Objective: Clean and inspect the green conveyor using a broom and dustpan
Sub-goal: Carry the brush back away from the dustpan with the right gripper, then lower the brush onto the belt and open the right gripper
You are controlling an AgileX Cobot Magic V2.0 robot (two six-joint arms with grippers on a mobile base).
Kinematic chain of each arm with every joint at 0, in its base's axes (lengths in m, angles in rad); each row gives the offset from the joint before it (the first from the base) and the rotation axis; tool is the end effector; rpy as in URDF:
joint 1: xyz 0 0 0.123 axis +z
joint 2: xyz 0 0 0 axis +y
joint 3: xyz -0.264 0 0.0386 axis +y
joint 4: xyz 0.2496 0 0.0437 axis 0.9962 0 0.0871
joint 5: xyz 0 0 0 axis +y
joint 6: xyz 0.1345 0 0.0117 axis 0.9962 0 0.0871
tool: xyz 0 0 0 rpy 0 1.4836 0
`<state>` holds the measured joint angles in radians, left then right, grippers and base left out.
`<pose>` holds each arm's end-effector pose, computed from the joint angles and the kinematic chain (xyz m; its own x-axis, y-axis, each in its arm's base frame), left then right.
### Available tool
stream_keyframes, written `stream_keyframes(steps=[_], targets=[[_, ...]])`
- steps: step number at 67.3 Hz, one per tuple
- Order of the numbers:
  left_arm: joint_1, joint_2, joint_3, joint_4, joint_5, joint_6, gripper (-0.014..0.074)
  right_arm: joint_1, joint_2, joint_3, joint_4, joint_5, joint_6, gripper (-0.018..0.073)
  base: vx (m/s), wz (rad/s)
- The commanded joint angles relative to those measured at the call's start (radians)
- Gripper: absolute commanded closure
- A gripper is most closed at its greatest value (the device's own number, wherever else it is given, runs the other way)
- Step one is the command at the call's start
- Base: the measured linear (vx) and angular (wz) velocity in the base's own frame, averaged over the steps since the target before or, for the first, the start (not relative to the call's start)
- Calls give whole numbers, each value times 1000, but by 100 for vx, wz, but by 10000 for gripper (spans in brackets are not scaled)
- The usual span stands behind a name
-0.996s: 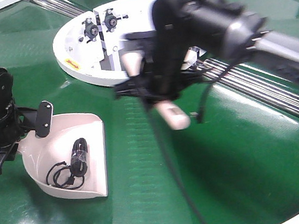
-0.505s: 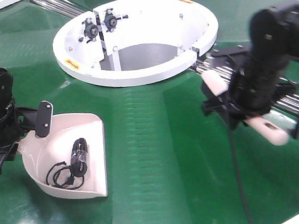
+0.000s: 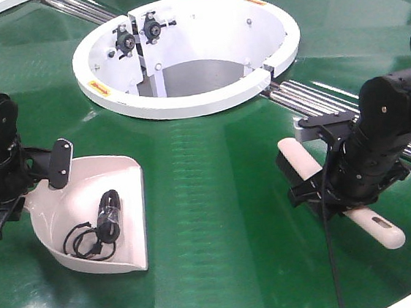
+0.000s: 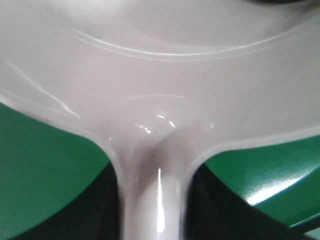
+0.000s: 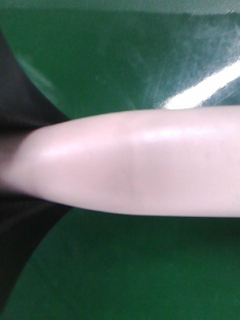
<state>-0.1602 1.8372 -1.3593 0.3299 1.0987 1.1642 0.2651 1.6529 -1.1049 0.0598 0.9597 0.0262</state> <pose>0.3634 -0.0193 0.1630 -0.1257 0.9595 0.2519 0.9815 0.0834 0.1723 0.3034 0.0892 0.1569 -0.9686 -0.2003 -0.1474 -0.2106 0.9759 0.0574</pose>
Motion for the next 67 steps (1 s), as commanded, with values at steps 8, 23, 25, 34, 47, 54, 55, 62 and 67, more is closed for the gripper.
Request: stream_keyframes(steps=[8,23,25,34,47,54,55,62,67], targets=[[-7,-51,-28,9,17,7,603,-8,-46,-10,30,-36,-17,533,0,0],[-7,-51,-28,9,17,7,603,-8,-46,-10,39,-18,-19,533,0,0],[-7,-51,-28,9,17,7,603,-8,-46,-10,39,-15,-19,533,0,0],[-7,-51,-28,9,17,7,603,-8,-46,-10,39,-8,-19,530,0,0],[-7,-51,-28,9,16,7,603,-8,-24,-10,39,9,-20,526,0,0],[-7,-51,-28,9,6,7,603,-8,4,-10,39,22,-20,523,0,0],[-7,-51,-28,9,4,7,603,-8,8,-10,40,22,-20,522,0,0],[-7,-51,-28,9,-15,7,603,-8,34,-10,40,21,-20,516,0,0],[-7,-51,-28,9,-15,7,603,-8,47,-10,40,17,-20,505,0,0]])
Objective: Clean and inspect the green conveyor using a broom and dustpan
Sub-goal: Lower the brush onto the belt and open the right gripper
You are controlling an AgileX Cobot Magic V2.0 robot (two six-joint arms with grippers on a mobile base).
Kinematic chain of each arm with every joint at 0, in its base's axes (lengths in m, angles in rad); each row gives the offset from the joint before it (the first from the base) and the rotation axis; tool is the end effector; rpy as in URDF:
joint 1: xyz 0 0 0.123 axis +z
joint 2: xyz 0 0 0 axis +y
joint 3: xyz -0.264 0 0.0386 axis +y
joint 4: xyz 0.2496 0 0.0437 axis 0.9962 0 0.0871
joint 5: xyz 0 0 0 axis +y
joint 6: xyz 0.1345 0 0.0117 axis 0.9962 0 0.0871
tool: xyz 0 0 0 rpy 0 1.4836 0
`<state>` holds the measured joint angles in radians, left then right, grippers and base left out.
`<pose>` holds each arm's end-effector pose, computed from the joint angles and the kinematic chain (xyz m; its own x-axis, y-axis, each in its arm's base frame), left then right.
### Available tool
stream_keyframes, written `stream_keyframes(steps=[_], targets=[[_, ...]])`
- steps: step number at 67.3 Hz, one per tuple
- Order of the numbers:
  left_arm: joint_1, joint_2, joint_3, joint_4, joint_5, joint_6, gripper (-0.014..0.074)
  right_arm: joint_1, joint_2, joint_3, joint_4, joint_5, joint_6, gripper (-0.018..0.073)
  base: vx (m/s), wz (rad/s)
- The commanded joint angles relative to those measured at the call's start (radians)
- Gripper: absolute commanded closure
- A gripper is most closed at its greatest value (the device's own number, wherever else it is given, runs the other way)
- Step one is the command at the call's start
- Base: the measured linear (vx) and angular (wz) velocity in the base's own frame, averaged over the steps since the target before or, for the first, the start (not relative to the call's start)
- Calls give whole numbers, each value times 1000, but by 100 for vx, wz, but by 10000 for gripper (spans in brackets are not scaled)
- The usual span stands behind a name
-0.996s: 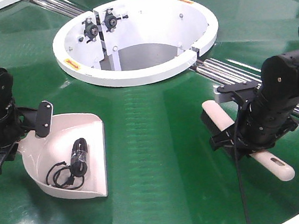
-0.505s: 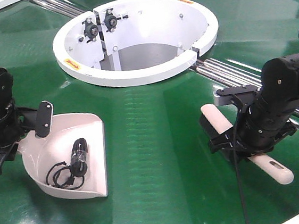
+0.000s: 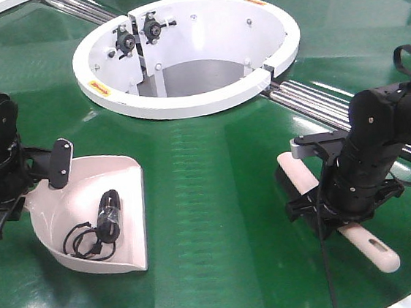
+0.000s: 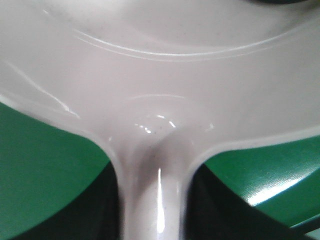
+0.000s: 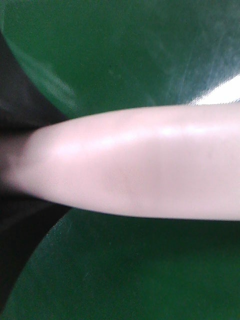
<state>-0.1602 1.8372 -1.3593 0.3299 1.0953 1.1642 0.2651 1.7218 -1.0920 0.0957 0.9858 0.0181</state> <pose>0.3639 -0.0194 0.1630 -0.1255 0.9599 0.2507 0.9811 0.0825 0.1753 0.2976 0.0919 0.1320 -0.9805 -0.1929 -0.0387 -0.1955 0.9772 0.0825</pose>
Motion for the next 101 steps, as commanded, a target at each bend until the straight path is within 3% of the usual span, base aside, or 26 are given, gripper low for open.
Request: stream_keyframes(steps=[1,12,38,55,68,101], targets=[[-7,-51,-28,9,-11,7,603,-8,-21,-23,4,-9,-12,501,0,0],[-7,-50,-28,9,-12,7,603,-5,-8,-23,3,-12,-12,445,0,0],[-5,-50,-28,-10,-45,8,602,-5,-6,-23,-2,-12,-12,215,0,0],[-4,-50,-28,-26,-37,8,572,-5,-6,-23,-8,-14,-12,192,0,0],[-4,-50,-28,-26,-36,8,483,-5,-6,-23,-13,-11,-12,192,0,0],[-4,-51,-28,-48,5,8,106,-5,-7,-23,-26,-17,-18,192,0,0]])
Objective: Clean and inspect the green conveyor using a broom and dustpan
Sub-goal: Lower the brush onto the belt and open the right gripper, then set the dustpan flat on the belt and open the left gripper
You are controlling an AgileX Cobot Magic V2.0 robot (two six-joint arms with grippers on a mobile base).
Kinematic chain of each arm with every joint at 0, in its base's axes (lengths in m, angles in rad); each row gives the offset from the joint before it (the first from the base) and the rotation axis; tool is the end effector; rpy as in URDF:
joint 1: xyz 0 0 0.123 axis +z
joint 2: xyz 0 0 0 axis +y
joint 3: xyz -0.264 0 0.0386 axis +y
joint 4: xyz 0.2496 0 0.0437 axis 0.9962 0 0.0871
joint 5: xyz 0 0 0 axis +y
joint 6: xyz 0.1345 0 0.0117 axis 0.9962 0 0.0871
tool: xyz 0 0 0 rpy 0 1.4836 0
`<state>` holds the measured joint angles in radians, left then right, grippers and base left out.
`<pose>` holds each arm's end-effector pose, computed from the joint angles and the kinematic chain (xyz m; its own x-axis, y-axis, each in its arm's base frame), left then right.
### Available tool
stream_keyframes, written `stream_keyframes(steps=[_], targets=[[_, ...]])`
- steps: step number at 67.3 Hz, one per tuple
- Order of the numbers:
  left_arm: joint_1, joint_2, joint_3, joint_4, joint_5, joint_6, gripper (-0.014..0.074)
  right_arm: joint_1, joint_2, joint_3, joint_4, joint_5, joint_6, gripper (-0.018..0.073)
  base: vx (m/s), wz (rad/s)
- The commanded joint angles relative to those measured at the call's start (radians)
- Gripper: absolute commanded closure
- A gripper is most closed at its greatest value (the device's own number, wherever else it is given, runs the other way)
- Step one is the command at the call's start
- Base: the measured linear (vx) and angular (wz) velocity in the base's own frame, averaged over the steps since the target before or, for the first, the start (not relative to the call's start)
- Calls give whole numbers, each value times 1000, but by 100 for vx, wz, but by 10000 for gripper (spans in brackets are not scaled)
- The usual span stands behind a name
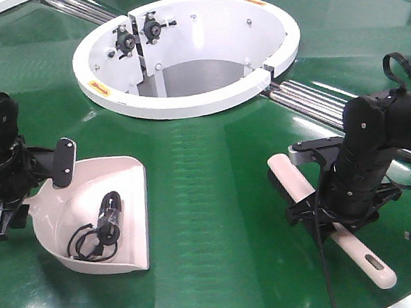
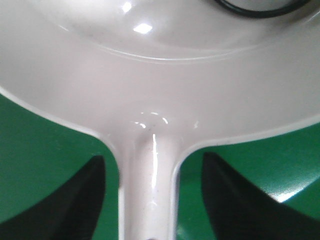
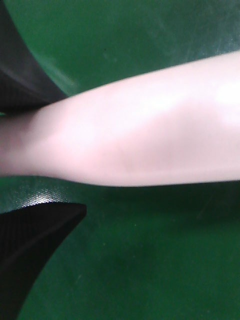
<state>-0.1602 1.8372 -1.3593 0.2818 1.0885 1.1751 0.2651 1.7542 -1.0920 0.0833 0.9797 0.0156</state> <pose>0.3632 -0.0250 0.1615 -0.1305 0.9693 0.2085 0.9811 0.0960 0.1679 0.2988 0.0908 0.1219 -0.9793 -0.2017 -0.0134 -0.2022 0.9768 0.0700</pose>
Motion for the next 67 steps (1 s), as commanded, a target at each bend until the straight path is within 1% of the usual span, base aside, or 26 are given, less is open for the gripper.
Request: stream_keyframes(steps=[1,10,24,41,48,67], targets=[[-4,-51,-28,0,14,-3,99,-5,-39,-23,-16,-11,-16,192,0,0],[-4,-61,-28,-2,31,-3,69,-5,-46,-23,-27,-11,-16,192,0,0],[-4,-102,-28,-60,31,-3,71,-5,-82,-23,-32,-18,-16,192,0,0],[-4,-165,-28,-153,55,-3,71,-5,-133,-23,-32,-19,-16,192,0,0],[-4,-201,-28,-170,56,-3,71,-5,-156,-25,-34,-22,-23,192,0,0],[-4,-347,-28,-282,76,-3,71,-5,-264,-25,-44,-44,-35,192,0,0]])
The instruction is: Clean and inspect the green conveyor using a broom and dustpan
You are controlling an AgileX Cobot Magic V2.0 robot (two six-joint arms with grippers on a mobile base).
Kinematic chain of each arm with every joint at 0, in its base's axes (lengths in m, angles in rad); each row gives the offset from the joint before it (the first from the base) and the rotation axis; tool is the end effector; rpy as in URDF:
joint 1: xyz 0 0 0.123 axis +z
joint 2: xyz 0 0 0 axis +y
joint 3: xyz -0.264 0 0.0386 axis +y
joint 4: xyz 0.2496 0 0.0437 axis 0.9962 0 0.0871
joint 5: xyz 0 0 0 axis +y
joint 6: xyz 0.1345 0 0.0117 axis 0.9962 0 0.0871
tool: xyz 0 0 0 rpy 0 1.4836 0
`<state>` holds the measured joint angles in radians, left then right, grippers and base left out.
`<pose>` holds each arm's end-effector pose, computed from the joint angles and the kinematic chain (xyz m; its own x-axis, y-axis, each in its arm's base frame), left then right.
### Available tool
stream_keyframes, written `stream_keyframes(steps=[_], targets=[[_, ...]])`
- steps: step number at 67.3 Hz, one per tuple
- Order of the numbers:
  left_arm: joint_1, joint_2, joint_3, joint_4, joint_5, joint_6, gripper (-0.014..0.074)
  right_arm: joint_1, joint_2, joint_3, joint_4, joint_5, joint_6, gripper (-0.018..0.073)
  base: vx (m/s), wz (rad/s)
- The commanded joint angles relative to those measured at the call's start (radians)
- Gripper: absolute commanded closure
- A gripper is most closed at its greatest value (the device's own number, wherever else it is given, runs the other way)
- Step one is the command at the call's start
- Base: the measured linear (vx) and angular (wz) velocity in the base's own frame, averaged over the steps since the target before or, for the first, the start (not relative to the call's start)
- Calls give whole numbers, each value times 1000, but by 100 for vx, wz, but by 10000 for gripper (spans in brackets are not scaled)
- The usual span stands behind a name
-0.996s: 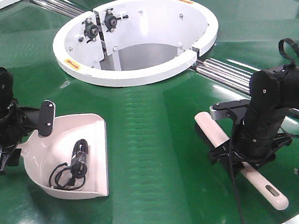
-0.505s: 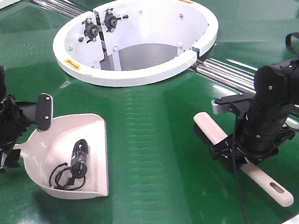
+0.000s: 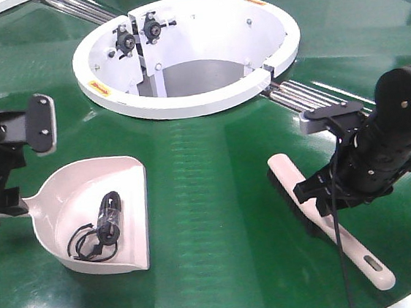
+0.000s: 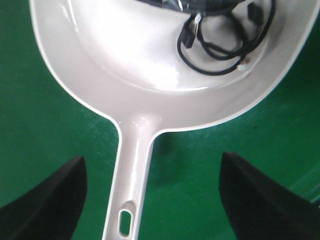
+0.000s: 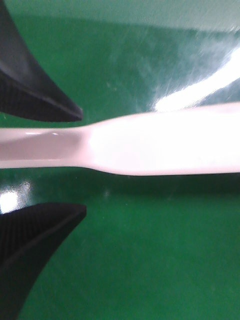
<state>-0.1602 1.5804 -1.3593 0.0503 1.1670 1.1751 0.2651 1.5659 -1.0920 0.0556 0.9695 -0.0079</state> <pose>0.3270 -0.0465 0.2445 -0.2124 0.9755 -0.0566 0.9389 0.2198 0.2648 0.2957 0.0867 0.1804 -0.9489 -0.2332 -0.2125 -0.2489 0.9673 0.0498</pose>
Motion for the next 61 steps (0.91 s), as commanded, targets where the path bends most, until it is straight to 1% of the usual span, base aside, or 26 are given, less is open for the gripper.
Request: stream_keyframes(steps=[1,9,26,35,39,45,51,56,58,61], targets=[[-4,-99,-28,-61,-3,-3,71,-5,-83,-25,-18,-37,-11,192,0,0],[-7,-176,-28,-137,-2,-3,71,-5,-151,-25,-28,-72,-11,194,0,0],[-7,-359,-28,-284,-14,-3,71,-5,-272,-25,-29,-196,-12,196,0,0],[-7,-451,-28,-410,-31,-7,71,-5,-291,-25,-28,-266,-11,196,0,0],[-7,-488,-28,-474,-31,-38,71,-5,-299,-25,-29,-287,-12,196,0,0],[-7,-532,-28,-544,-50,-136,73,-5,-323,-25,-29,-321,-12,196,0,0],[-7,-573,-28,-579,-126,-179,73,-5,-364,-25,-30,-371,-20,196,0,0],[-7,-605,-28,-602,-190,-179,73,-5,-419,-25,-30,-411,-20,196,0,0],[-7,-615,-28,-610,-200,-181,73,-5,-446,-25,-32,-425,-20,196,0,0],[-7,-637,-28,-613,-199,-208,73,-5,-485,-23,-33,-436,-20,196,0,0]])
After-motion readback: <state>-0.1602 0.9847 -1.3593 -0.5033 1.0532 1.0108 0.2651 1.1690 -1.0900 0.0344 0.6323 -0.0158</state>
